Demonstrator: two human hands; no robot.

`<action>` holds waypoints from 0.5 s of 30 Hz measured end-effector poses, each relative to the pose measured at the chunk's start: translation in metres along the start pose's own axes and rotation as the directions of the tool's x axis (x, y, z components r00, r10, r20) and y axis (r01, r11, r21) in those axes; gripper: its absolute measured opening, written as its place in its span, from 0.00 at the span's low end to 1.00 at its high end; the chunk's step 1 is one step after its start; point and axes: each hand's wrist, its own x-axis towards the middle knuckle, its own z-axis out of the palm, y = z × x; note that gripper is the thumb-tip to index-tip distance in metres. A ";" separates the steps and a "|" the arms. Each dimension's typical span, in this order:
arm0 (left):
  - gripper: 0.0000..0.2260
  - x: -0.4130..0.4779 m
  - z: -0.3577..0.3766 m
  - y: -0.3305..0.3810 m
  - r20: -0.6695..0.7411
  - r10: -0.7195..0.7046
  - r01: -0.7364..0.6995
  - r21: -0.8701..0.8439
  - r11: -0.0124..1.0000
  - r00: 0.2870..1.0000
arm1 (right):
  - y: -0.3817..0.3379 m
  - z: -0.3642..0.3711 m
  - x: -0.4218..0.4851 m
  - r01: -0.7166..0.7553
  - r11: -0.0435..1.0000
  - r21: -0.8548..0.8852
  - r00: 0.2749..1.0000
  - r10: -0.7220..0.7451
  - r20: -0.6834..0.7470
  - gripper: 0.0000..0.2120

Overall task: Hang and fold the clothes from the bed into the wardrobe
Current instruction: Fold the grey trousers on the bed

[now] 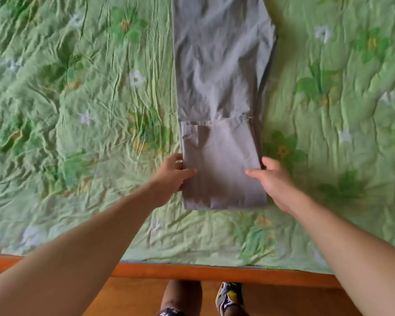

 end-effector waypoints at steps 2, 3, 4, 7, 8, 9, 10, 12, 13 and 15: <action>0.12 -0.004 -0.004 -0.005 0.047 0.016 -0.015 -0.034 0.999 0.999 | 0.006 0.004 -0.012 -0.009 0.985 0.170 1.000 0.006 0.022 0.09; 0.12 -0.008 -0.006 -0.010 0.080 0.014 -0.010 -0.055 0.998 0.997 | 0.013 0.004 -0.018 -0.044 0.969 0.242 0.998 0.033 0.049 0.10; 0.12 -0.013 -0.008 -0.017 0.118 -0.002 0.009 -0.057 0.998 0.993 | 0.022 0.004 -0.025 -0.111 0.949 0.295 0.992 0.090 0.086 0.14; 0.10 -0.030 -0.012 -0.051 0.188 -0.100 0.091 0.060 0.994 0.977 | 0.048 0.006 -0.040 -0.295 0.887 0.354 0.951 0.238 0.197 0.14; 0.08 -0.033 -0.012 -0.061 0.174 -0.113 0.096 0.098 0.990 0.978 | 0.052 0.008 -0.041 -0.303 0.881 0.364 0.948 0.241 0.207 0.09; 0.08 -0.035 -0.012 -0.068 0.149 -0.108 0.090 0.121 0.988 0.983 | 0.054 0.010 -0.041 -0.291 0.890 0.351 0.953 0.237 0.189 0.06; 0.07 -0.034 -0.012 -0.073 0.123 -0.100 0.083 0.134 0.987 0.987 | 0.055 0.011 -0.040 -0.273 0.904 0.328 0.959 0.228 0.170 0.05; 0.07 -0.029 -0.012 -0.076 0.094 -0.105 0.089 0.158 0.983 0.990 | 0.053 0.011 -0.036 -0.266 0.919 0.292 0.958 0.220 0.182 0.19; 0.07 -0.027 -0.011 -0.076 0.083 -0.103 0.088 0.168 0.982 0.991 | 0.050 0.010 -0.036 -0.265 0.920 0.288 0.956 0.210 0.207 0.28; 0.08 -0.024 -0.009 -0.070 0.010 -0.036 0.033 0.208 0.978 0.999 | 0.041 0.005 -0.034 -0.189 0.950 0.247 0.976 0.155 0.153 0.31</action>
